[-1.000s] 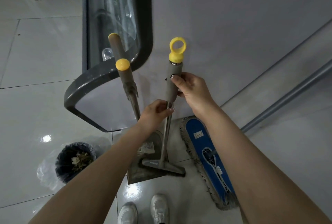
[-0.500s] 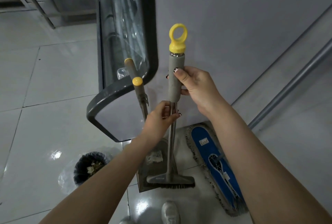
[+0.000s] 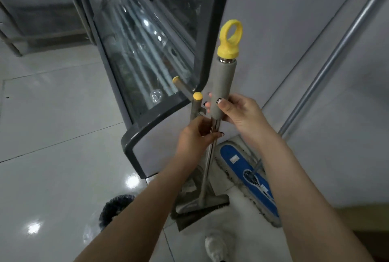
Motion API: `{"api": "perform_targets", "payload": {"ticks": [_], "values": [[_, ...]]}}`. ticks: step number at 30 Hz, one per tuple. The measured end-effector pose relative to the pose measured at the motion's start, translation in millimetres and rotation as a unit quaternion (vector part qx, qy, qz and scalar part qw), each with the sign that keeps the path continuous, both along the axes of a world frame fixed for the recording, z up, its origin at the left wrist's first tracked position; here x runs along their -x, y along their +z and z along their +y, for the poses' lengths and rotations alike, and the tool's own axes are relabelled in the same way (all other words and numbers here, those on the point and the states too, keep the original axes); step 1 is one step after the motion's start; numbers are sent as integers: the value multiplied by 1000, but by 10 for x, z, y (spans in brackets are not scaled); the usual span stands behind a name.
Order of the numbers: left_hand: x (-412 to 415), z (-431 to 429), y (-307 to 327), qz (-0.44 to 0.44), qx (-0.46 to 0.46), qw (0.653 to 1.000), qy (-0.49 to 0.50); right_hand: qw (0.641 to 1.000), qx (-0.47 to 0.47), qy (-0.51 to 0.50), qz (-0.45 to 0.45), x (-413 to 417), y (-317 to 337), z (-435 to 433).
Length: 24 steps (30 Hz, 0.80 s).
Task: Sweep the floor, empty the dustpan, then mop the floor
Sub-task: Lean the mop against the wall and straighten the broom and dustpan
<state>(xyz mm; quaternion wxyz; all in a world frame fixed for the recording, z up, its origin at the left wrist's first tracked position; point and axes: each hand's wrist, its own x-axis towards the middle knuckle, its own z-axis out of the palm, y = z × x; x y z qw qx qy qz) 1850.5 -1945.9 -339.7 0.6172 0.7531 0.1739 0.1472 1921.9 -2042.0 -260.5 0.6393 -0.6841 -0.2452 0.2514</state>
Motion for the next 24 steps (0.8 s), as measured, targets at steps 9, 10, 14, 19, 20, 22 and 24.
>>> {"api": "perform_targets", "payload": {"ticks": [9,10,14,19,20,22,24], "values": [[29,393,-76,10,-31,996,-88,997,8,-52,-54,85,-115,187],[27,424,-111,17,-25,996,-81,997,2,-57,-54,58,-149,198],[34,571,-335,58,5,998,-21,995,-33,-89,-30,-102,-322,250],[-36,619,-531,88,-1,996,-12,992,-48,-113,-26,-292,-531,286],[-71,627,-568,89,-7,996,-11,993,-44,-109,-28,-318,-574,300],[-124,630,-635,90,-14,996,1,993,-44,-104,-26,-358,-646,318],[-179,637,-667,80,-16,997,9,993,-55,-98,-28,-394,-676,339]]}}
